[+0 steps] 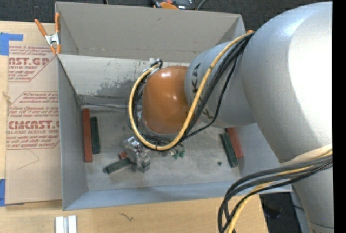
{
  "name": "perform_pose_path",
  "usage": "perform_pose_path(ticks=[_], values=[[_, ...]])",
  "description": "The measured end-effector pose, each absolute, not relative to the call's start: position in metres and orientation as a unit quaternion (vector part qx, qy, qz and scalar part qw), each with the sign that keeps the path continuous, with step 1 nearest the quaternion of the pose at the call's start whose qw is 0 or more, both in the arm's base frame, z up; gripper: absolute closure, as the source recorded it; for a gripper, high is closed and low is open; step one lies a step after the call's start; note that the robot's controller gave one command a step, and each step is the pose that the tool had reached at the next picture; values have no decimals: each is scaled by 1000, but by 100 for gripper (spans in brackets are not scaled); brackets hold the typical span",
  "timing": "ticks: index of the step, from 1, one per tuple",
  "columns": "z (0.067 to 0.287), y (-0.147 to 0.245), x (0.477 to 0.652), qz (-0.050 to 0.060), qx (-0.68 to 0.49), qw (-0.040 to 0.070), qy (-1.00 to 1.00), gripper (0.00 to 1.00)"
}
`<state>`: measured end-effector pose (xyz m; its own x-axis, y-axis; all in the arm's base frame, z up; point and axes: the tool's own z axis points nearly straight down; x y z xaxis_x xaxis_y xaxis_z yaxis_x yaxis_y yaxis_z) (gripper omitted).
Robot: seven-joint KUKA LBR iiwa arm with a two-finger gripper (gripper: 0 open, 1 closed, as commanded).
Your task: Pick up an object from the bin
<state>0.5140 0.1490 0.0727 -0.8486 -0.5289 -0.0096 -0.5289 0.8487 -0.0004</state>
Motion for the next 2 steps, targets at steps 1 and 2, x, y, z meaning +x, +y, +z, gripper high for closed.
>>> perform_pose_path(ticks=[1, 2], values=[[70, 148, 512, 1, -275, 0, 961, 0], [70, 148, 512, 1, -275, 1, 961, 100]])
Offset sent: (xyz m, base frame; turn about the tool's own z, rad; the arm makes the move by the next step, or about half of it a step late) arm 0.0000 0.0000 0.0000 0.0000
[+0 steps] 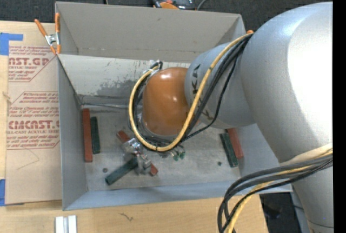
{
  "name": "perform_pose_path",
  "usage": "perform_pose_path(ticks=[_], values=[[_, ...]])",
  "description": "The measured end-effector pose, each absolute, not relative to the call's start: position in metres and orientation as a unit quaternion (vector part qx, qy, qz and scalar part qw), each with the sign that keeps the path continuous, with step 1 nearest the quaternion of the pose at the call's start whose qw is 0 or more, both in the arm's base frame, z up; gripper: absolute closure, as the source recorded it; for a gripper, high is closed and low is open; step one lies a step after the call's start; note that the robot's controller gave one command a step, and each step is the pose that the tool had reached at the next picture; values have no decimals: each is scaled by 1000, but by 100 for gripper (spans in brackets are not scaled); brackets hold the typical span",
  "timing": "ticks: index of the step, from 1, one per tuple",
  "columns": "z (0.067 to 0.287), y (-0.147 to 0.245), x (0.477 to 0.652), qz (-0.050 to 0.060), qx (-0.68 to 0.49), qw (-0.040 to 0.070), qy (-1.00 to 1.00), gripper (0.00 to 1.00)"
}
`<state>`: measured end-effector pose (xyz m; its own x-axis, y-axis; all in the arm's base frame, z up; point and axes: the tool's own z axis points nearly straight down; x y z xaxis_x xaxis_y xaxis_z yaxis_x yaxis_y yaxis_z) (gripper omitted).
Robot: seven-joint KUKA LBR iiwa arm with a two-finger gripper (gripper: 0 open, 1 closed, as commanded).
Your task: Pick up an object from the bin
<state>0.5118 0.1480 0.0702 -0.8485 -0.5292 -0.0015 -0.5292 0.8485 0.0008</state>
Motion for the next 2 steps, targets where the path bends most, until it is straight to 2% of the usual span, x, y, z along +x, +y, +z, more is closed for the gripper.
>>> perform_pose_path(ticks=[1, 2], values=[[190, 144, 520, 0, -368, 5, 930, 100], [220, 144, 485, 0, -497, 2, 868, 100]])
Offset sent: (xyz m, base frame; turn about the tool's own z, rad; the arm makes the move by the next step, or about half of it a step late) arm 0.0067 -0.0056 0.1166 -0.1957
